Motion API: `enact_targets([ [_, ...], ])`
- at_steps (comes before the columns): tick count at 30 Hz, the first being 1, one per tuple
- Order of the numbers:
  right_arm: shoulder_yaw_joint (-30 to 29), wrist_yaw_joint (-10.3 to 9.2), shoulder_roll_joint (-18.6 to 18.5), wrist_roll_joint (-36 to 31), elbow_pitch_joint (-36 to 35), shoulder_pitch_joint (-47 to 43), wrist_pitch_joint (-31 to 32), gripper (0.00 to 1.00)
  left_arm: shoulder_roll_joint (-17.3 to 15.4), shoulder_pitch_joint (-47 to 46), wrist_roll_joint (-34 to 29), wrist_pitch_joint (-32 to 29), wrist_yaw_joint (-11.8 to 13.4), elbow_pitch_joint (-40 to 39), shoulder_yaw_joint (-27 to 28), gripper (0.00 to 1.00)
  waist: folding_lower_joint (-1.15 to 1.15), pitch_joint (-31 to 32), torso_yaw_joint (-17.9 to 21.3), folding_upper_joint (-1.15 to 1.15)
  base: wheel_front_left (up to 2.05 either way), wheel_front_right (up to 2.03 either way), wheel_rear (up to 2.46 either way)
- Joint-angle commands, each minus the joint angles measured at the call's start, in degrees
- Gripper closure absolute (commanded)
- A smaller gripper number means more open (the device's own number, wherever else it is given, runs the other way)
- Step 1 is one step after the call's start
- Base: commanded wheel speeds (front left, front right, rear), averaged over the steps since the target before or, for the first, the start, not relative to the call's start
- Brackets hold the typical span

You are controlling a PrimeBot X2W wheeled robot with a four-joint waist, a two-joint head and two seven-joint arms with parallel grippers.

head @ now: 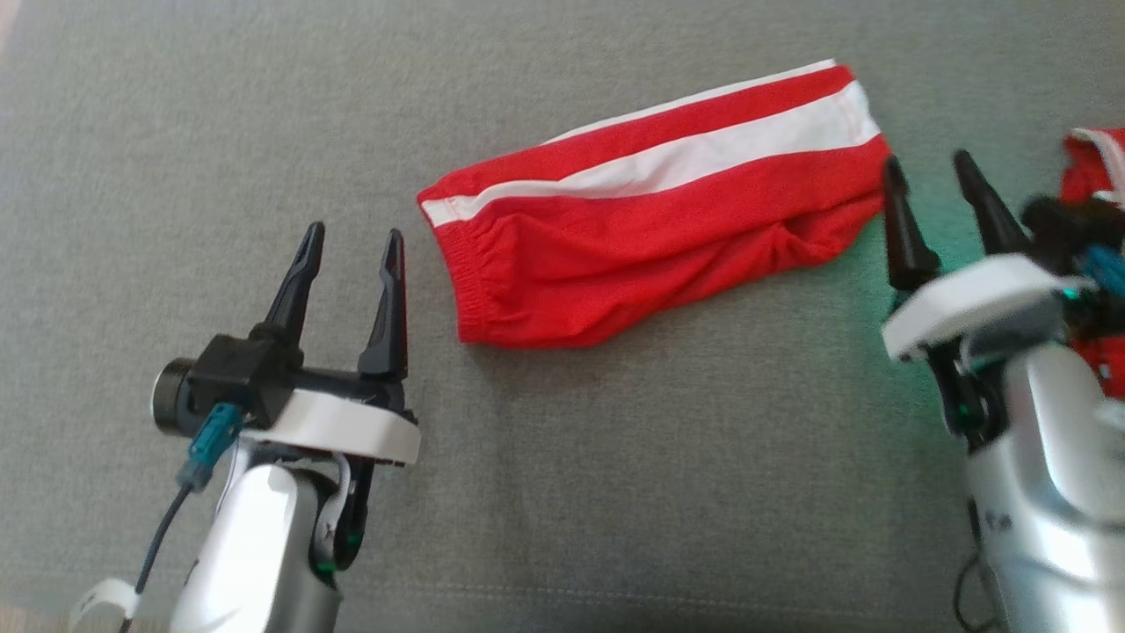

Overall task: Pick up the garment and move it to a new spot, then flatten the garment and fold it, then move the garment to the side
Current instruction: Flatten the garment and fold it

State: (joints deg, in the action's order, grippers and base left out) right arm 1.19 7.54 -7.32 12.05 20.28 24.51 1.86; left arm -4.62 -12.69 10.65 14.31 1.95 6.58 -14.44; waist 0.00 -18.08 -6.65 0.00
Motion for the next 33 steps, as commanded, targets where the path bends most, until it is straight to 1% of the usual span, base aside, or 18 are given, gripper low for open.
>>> enact_targets([
  [1, 1.68, -0.05, -0.1, 0.28, -0.21, 1.62, -0.09, 0.0, -0.29, -1.97, -0.56, 0.69, -0.07, -1.69, 1.44, 0.0, 0.0, -1.07, -0.92, 0.0, 0.0, 0.0, 0.0],
  [6, 2.15, -0.05, 0.32, 0.49, 12.28, 7.25, 1.51, 0.0, 0.46, -2.9, -0.72, 0.69, -0.46, -1.15, 0.96, 0.0, 0.0, -1.74, -1.58, 0.0, 0.0, 0.0, 0.0],
  [10, 2.41, -0.05, 1.13, 1.22, 18.59, 8.97, 2.3, 0.0, 0.79, -2.91, -0.7, 0.69, -0.62, -1.06, 1.16, 0.0, 0.0, -1.84, -1.4, 0.0, 0.0, 0.0, 0.0],
  [11, 2.68, -0.05, 1.46, 1.94, 19.43, 9.27, 2.11, 0.42, 0.84, -2.86, -0.77, 0.69, -0.63, -1.07, 1.29, 0.0, 0.0, -1.86, -1.26, 0.0, 0.0, 0.0, 0.0],
  [12, 3.06, -0.05, 1.71, 2.59, 20.29, 9.45, 2.13, 0.69, 0.87, -2.81, -0.83, 0.69, -0.65, -1.09, 1.46, 0.0, 0.0, -1.86, -1.07, 0.0, 0.0, 0.0, 0.0],
  [13, 3.5, -0.05, 1.94, 3.44, 21.15, 9.55, 2.48, 1.0, 0.9, -2.76, -0.92, 0.69, -0.68, -1.1, 1.64, 0.0, 0.0, -1.86, -0.87, 0.0, 0.0, 0.0, 0.0],
  [17, 4.98, -0.05, 2.37, 6.19, 22.67, 9.69, 1.64, 1.0, 0.97, -2.62, -1.44, 0.69, -0.86, -0.98, 2.11, 0.0, 0.0, -1.58, -0.04, 0.0, 0.0, 0.0, 0.0],
  [22, 6.11, -0.05, 2.64, 9.34, 21.58, 6.49, -1.57, 1.0, 1.04, -1.65, -1.89, 0.69, -0.95, -0.85, 2.6, 0.0, 0.0, -0.13, 0.92, 0.0, 0.0, 0.0, 0.0],
  [28, 5.55, -0.05, 2.74, 11.48, 16.09, -2.01, -5.21, 1.0, 1.09, 0.07, -2.08, 0.69, -1.1, -1.01, 3.14, 0.0, 0.0, 1.83, 1.93, 0.0, 0.0, 0.0, 0.0],
  [33, 2.47, -0.05, 3.1, 11.79, 10.94, -8.35, -4.83, 1.0, 1.11, 1.16, -2.19, 0.69, -1.24, -1.24, 3.39, 0.0, 0.0, 2.74, 2.53, 0.0, 0.0, 0.0, 0.0],
])
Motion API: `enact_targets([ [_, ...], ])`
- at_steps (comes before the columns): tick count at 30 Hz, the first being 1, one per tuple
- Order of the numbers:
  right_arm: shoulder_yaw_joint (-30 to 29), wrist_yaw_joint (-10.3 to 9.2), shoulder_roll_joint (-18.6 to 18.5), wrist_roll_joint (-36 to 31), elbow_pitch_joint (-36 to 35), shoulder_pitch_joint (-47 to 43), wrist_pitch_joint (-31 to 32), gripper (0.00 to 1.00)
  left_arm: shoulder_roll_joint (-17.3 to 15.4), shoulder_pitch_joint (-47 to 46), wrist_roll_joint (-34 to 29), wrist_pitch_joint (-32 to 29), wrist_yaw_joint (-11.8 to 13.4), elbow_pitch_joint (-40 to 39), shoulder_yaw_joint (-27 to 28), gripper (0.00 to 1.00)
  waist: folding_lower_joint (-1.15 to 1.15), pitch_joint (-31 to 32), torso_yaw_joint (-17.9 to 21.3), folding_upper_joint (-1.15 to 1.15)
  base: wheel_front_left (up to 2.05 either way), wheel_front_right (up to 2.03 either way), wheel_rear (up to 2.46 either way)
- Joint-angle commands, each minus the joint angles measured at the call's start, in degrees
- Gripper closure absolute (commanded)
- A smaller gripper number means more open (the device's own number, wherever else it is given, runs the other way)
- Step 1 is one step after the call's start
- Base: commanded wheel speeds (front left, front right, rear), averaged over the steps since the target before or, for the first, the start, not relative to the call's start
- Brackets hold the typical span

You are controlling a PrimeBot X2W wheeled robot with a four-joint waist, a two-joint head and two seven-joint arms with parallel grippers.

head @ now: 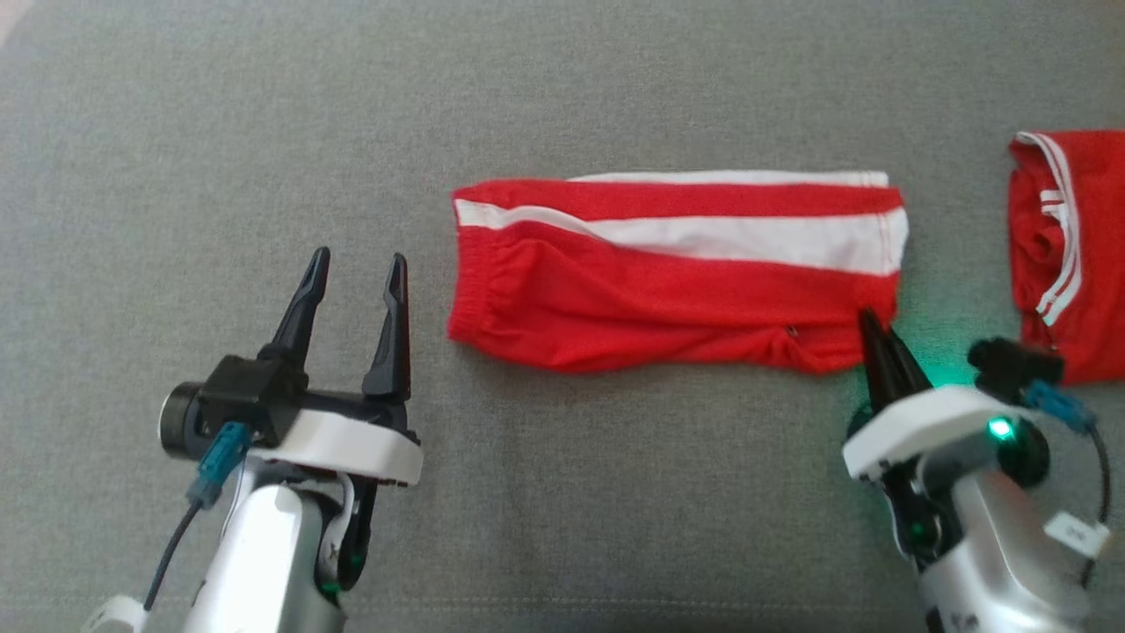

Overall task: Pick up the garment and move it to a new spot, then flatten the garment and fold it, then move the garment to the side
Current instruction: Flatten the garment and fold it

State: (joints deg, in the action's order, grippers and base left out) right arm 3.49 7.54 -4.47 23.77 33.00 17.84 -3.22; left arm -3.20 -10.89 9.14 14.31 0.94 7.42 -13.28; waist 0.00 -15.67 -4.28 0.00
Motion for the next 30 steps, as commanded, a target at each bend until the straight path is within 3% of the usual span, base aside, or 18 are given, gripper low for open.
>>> enact_targets([
  [1, -0.46, -0.05, 0.37, -0.03, -2.88, -2.62, 0.42, 1.0, -0.31, -0.49, -0.68, 0.69, -0.28, -2.09, 2.26, 0.0, 0.0, 0.49, 0.23, 0.0, 0.0, 0.0, 0.0],
  [13, -5.04, -0.05, 1.2, -2.31, -10.65, -7.07, 4.49, 1.0, -0.25, 0.3, -0.8, 0.69, -0.64, -1.94, 2.41, 0.0, 0.0, 1.65, 0.06, 0.0, 0.0, 0.0, 0.0],
  [19, -4.65, -0.05, 1.19, -5.24, -15.19, -6.71, 6.15, 1.0, -0.12, 0.44, -0.58, 0.69, -0.67, -1.71, 2.21, 0.0, 0.0, 2.4, -0.5, 0.0, 0.0, 0.0, 0.0],
  [25, 3.9, -0.05, 0.83, -10.27, -23.69, -1.08, 10.43, 1.0, 0.03, 0.61, -0.09, 0.69, -0.68, -1.37, 1.72, 0.0, 0.0, 4.16, -1.25, 0.0, 0.0, 0.0, 0.0],
  [30, 14.43, -0.05, 1.28, -8.55, -25.06, 3.96, 13.96, 1.0, 0.15, 0.82, 0.48, 0.69, -0.42, -1.17, 1.12, 0.0, 0.0, 5.21, -2.9, 0.0, 0.0, 0.0, 0.0],
])
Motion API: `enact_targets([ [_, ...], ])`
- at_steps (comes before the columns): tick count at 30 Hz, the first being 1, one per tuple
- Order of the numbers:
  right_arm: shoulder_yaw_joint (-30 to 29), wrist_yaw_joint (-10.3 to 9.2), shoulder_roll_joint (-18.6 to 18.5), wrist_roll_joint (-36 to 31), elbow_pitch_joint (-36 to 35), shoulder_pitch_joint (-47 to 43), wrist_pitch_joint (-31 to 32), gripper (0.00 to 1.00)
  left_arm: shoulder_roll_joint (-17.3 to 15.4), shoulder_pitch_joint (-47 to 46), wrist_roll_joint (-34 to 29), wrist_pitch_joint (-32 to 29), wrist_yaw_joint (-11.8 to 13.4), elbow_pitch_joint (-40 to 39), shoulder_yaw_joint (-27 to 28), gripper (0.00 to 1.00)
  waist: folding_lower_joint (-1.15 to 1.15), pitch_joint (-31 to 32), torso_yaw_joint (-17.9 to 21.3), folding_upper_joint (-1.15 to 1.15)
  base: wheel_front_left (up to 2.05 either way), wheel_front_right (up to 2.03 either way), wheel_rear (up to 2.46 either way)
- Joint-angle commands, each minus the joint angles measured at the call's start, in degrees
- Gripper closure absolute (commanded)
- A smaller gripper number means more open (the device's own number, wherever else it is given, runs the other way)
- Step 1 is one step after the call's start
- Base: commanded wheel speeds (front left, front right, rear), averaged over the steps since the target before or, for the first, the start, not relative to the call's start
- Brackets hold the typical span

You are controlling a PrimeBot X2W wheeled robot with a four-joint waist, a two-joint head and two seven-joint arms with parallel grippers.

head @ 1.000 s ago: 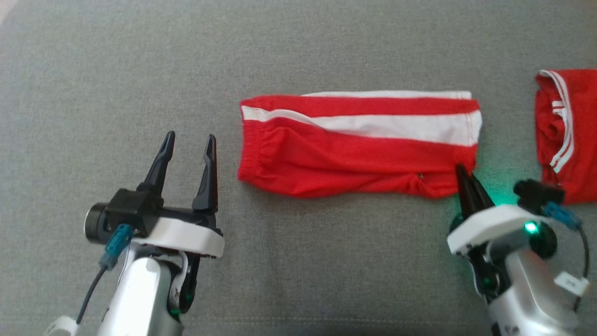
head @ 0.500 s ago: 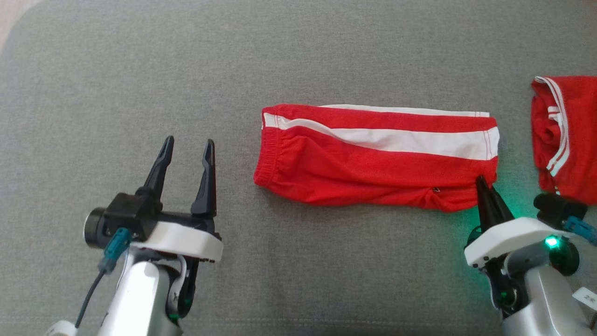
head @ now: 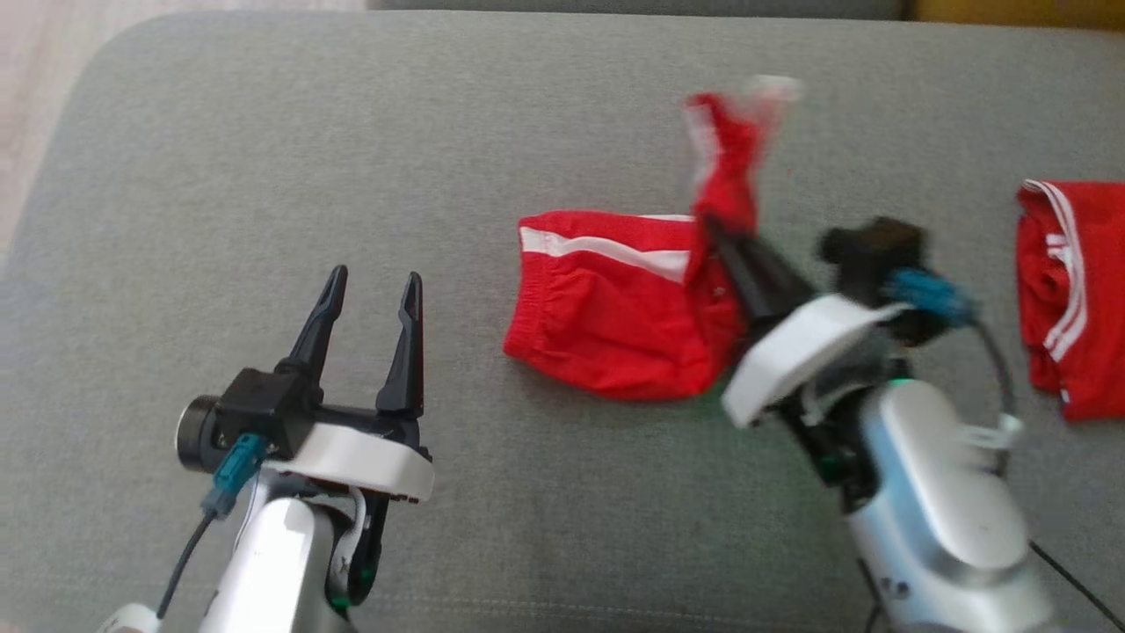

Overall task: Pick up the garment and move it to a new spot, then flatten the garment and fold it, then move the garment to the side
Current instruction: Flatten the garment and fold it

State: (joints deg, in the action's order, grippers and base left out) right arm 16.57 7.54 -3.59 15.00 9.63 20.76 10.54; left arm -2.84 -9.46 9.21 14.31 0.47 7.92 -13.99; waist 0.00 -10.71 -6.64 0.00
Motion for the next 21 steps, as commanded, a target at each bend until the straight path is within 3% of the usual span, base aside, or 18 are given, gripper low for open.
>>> enact_targets([
  [1, 3.27, -0.05, 0.49, 0.91, -1.13, 1.83, 0.56, 1.0, -0.2, -0.63, 0.47, 0.69, 0.12, -1.68, 1.67, 0.0, 0.0, 0.23, -0.99, 0.0, 0.0, 0.0, 0.0],
  [5, 11.17, -0.05, 0.68, 7.46, 4.63, 4.01, 0.58, 1.0, -0.13, -1.03, 0.72, 0.69, 0.37, -1.79, 0.91, 0.0, 0.0, -0.5, -3.26, 0.0, 0.0, 0.0, 0.0],
  [14, 21.11, -0.05, 0.7, 17.83, 15.28, 8.31, -6.17, 1.0, -0.08, -1.66, 1.01, 0.69, 0.54, -1.64, 0.46, 0.0, 0.0, -2.16, -4.68, 0.0, 0.0, 0.0, 0.0],
  [15, 21.92, -0.05, 0.7, 18.44, 16.01, 8.86, -6.92, 0.71, -0.08, -1.74, 1.0, 0.69, 0.57, -1.61, 0.43, 0.0, 0.0, -2.26, -4.67, 0.0, 0.0, 0.0, 0.0],
  [16, 22.66, -0.05, 0.7, 19.13, 16.68, 9.33, -7.59, 0.04, -0.07, -1.82, 0.97, 0.69, 0.6, -1.6, 0.43, 0.0, 0.0, -2.36, -4.6, 0.0, 0.0, 0.0, 0.0],
  [17, 23.36, -0.05, 0.7, 19.61, 17.22, 9.81, -8.17, 0.0, -0.07, -1.86, 0.95, 0.69, 0.64, -1.62, 0.47, 0.0, 0.0, -2.46, -4.47, 0.0, 0.0, 0.0, 0.0],
  [21, 25.52, -0.05, 0.7, 20.4, 16.71, 11.19, -11.1, 0.0, -0.07, -1.89, 0.77, 0.69, 0.77, -1.78, 0.82, 0.0, 0.0, -2.59, -3.82, 0.0, 0.0, 0.0, 0.0],
])
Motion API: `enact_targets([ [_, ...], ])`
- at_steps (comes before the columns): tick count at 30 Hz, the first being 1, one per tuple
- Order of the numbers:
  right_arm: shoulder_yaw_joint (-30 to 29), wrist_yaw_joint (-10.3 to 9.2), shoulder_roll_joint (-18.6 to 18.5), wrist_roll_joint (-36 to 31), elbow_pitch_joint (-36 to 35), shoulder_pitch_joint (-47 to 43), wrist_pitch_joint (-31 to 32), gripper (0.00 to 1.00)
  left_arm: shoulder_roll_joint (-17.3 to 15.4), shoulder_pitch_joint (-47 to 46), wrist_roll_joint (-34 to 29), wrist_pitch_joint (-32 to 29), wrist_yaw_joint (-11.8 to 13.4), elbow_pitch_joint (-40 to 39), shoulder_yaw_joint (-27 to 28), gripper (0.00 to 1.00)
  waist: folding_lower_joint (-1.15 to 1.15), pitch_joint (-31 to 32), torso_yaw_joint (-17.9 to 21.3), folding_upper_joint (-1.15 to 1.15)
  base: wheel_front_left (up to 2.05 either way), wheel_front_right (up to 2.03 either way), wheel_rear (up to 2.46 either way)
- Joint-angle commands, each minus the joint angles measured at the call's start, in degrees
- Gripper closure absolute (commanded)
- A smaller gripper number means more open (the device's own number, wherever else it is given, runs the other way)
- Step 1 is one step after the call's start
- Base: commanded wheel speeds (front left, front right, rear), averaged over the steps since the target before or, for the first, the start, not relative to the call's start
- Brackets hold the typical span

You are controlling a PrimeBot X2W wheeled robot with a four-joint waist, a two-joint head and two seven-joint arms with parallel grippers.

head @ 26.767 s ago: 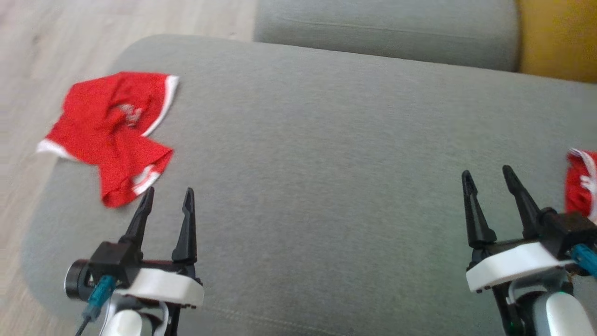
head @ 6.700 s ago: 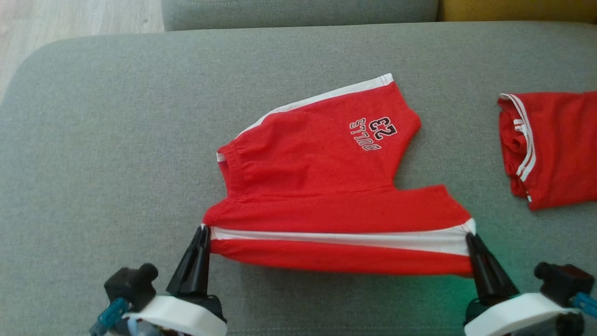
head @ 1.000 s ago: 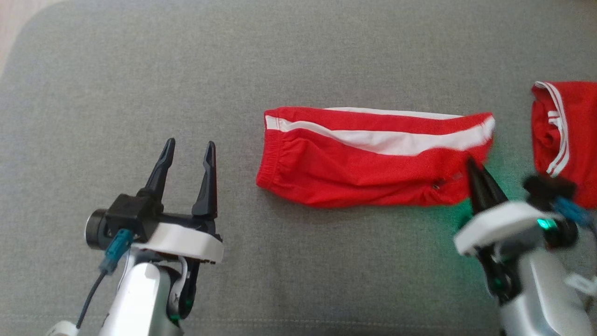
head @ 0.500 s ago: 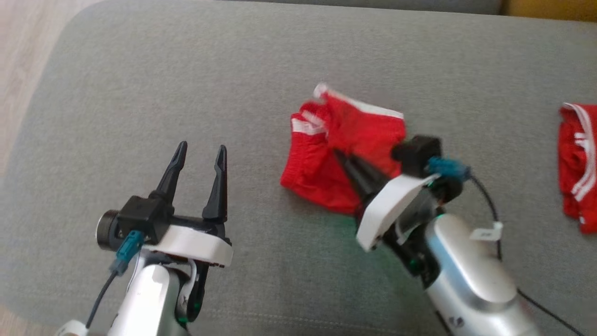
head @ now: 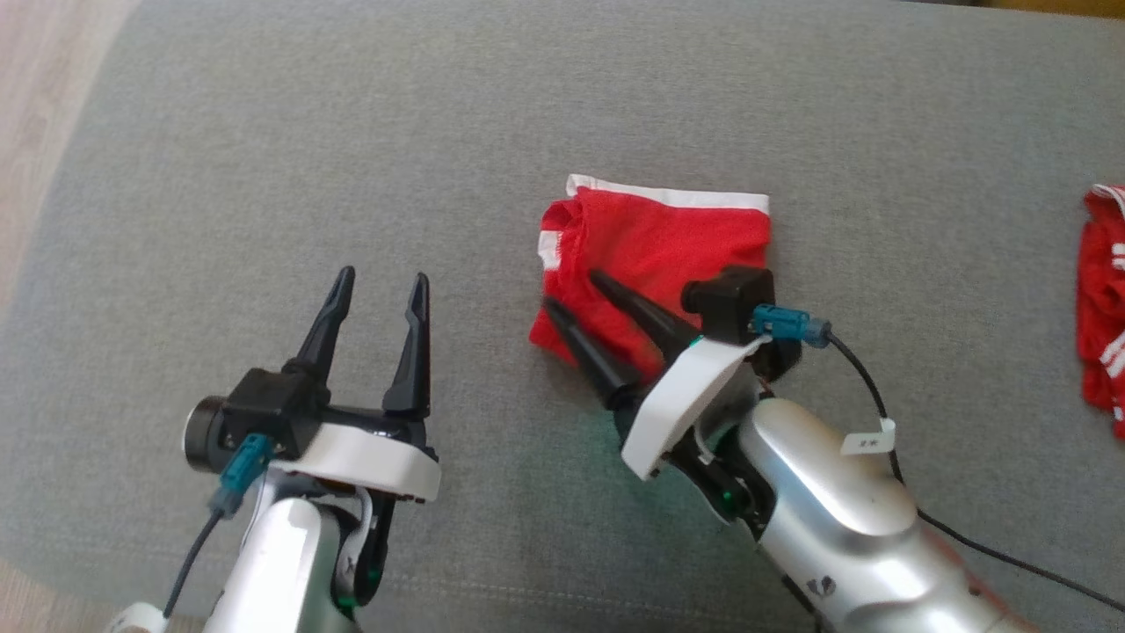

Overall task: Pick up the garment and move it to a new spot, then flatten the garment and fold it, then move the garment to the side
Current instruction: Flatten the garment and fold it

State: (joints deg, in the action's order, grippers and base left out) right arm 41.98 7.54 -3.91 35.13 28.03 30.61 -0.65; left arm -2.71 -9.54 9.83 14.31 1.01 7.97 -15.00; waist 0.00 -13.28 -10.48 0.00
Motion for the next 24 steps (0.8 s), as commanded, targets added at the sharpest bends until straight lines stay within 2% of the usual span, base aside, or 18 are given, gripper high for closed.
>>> enact_targets([
  [1, 0.77, -0.05, 1.02, 0.26, -2.26, 1.71, -0.89, 0.0, -0.2, -1.79, 0.08, 0.69, 0.23, -1.92, 2.04, 0.0, 0.0, 0.02, 0.35, 0.0, 0.0, 0.0, 0.0],
  [4, 1.23, -0.05, 1.02, -0.18, -4.43, 2.06, -3.75, 0.0, -0.24, -1.61, -0.29, 0.69, 0.28, -2.11, 2.61, 0.0, 0.0, 0.28, 1.43, 0.0, 0.0, 0.0, 0.0],
  [7, -2.28, -0.05, 1.02, -2.37, -6.38, 1.19, -6.58, 0.0, -0.38, -1.33, -0.65, 0.69, 0.28, -2.3, 3.19, 0.0, 0.0, 0.79, 2.66, 0.0, 0.0, 0.0, 0.0],
  [12, -16.21, -0.05, 0.38, -9.5, -10.01, -3.53, -9.06, 0.0, -0.93, -0.63, -1.39, 0.69, 0.44, -2.87, 4.16, 0.0, 0.0, 1.72, 4.68, 0.0, 0.0, 0.0, 0.0],
  [16, -26.46, -0.05, -0.37, -15.44, -14.78, -8.9, -6.92, 0.0, -1.45, -0.33, -1.81, 0.69, 0.59, -3.39, 4.95, 0.0, 0.0, 1.92, 5.94, 0.0, 0.0, 0.0, 0.0],
  [21, -35.94, -0.05, -0.61, -21.79, -21.21, -15.56, -3.79, 0.0, -1.87, -0.09, -2.24, 0.69, 0.62, -3.65, 5.52, 0.0, 0.0, 2.42, 6.59, 0.0, 0.0, 0.0, 0.0],
  [24, -38.96, -0.05, -0.43, -24.25, -24.54, -19.23, -2.1, 0.0, -2.09, 0.27, -2.44, 0.69, 0.66, -3.81, 5.76, 0.0, 0.0, 2.79, 6.79, 0.0, 0.0, 0.0, 0.0],
])
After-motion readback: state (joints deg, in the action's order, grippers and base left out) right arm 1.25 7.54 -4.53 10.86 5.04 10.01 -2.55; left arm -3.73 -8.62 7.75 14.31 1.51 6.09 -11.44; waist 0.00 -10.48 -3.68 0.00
